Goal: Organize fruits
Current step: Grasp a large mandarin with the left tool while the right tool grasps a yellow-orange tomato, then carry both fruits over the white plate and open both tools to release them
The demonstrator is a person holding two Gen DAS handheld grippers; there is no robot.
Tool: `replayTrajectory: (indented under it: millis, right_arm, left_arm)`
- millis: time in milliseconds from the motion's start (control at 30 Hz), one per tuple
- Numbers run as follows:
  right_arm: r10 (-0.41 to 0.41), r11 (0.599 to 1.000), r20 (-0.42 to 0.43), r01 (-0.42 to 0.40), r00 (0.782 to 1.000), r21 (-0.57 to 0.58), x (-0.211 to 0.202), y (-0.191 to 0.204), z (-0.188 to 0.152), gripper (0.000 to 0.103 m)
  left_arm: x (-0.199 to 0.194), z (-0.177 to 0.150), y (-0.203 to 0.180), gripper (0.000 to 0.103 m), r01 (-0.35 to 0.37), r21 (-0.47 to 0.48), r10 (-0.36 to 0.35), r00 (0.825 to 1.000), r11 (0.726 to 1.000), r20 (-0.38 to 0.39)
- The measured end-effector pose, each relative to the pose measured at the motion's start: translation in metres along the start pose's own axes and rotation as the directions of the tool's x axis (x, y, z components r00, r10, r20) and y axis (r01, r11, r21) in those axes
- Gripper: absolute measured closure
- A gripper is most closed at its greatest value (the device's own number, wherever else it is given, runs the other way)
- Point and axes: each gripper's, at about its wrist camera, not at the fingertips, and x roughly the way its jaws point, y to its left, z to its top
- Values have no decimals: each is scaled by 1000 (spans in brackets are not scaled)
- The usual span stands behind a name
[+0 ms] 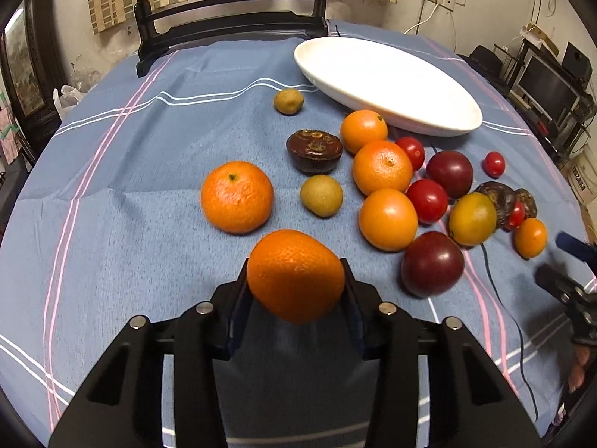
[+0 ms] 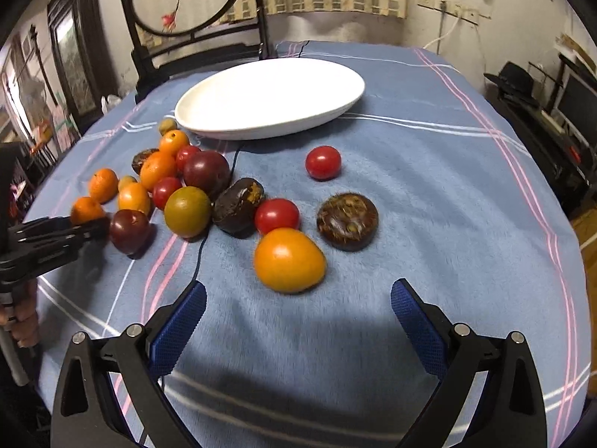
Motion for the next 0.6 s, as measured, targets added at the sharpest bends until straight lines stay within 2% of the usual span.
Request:
replayTrajectory:
  millis: [167,233,267,300,367,467,600]
  right_arm:
    - [-14,999,-22,13,1000,-35,10,6,11,20]
    - [-16,999,-30,14,999,-48,12,8,14,34]
    - [-9,999,-44,6,999,-51,16,9,14,47]
    - [4,999,-63,-7,998,-48,20,9,14,56]
    - [9,999,-67,-12,998,-48,21,10,13,60]
    - [20,998,-51,-23,998,-54,16,11,11,61]
    - [120,992,6,-120,993,-36,-6,9,16,61]
  left_arm:
    - [-10,-6,-1,61,23,14,-24,1000,1000,15]
    - [-13,-6,0,61,30,12,-31,999,999,23]
    - [-14,-7,0,61,33,12,-33,999,999,25]
    - [-16,-7,0,61,35,13,-35,999,999,28]
    - [-18,-8,0,61,37,14,-38,999,999,32]
    - [-20,-7,-2,61,41,21,-42,999,999,30]
    - [-31,4,-7,61,71,51,-74,996,996,47]
